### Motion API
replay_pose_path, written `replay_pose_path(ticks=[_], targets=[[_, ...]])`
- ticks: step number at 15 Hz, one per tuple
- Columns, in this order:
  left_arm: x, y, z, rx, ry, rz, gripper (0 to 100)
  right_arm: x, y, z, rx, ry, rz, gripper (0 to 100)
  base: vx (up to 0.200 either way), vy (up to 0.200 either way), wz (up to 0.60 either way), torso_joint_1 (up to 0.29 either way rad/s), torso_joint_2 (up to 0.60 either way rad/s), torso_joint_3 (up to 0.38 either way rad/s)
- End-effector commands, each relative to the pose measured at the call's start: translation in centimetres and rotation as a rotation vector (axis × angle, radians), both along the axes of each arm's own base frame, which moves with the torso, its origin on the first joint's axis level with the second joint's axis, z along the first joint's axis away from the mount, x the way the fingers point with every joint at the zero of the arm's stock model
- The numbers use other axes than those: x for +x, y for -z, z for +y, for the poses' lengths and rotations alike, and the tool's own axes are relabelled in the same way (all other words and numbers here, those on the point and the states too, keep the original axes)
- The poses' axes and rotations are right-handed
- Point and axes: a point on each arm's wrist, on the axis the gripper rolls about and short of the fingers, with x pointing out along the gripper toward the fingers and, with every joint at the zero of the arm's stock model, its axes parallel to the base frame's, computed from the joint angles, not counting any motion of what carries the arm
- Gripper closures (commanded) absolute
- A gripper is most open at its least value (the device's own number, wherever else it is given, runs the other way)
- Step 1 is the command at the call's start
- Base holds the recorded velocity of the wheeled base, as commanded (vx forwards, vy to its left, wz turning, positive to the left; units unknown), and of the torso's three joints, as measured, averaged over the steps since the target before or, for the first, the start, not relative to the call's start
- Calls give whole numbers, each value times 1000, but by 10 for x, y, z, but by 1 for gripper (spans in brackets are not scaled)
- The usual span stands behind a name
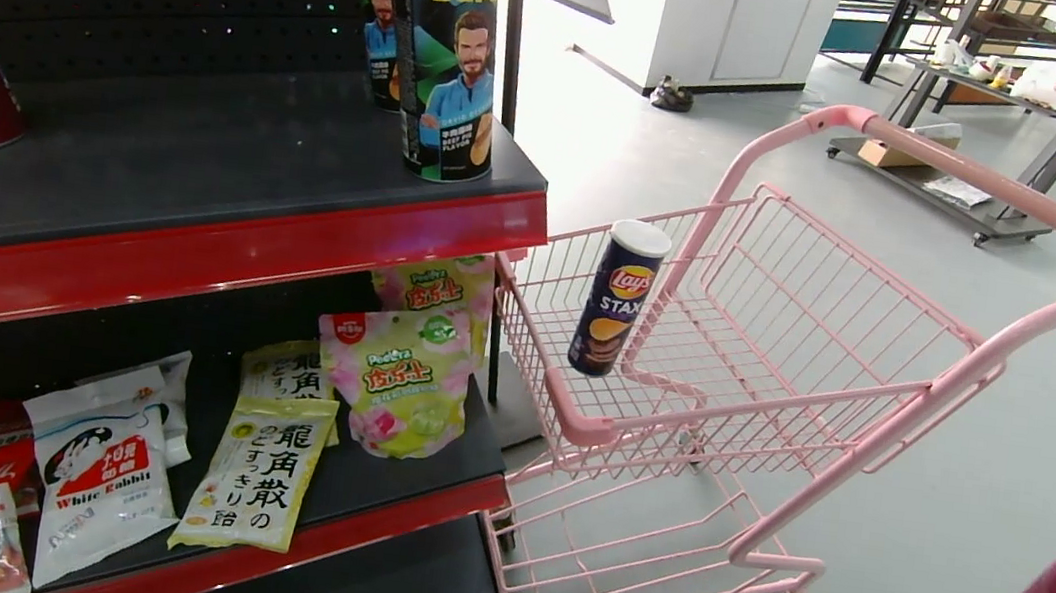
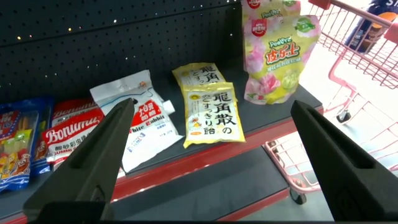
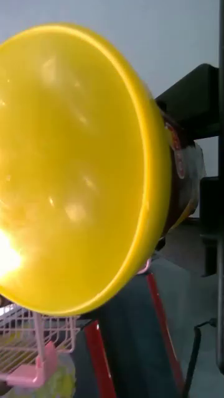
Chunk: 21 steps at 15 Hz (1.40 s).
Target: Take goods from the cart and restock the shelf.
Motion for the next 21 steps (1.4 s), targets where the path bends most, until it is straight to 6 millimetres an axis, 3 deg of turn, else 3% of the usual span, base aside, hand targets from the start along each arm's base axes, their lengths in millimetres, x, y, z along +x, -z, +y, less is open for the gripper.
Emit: replay_pose_path(ticks=[1, 7, 21], targets=[[0, 0, 0, 0, 0, 1, 0, -17, 2, -5, 1, 64, -60, 100, 0, 0, 0, 0, 0, 0], [0, 0, 0, 1, 0, 1, 0, -21, 4, -6, -29, 87, -69, 100, 0, 0, 0, 10, -69, -50], [0, 0, 0, 0, 0, 1, 0, -24, 2, -6, -98, 64, -94, 100, 0, 0, 0, 157, -520, -362]])
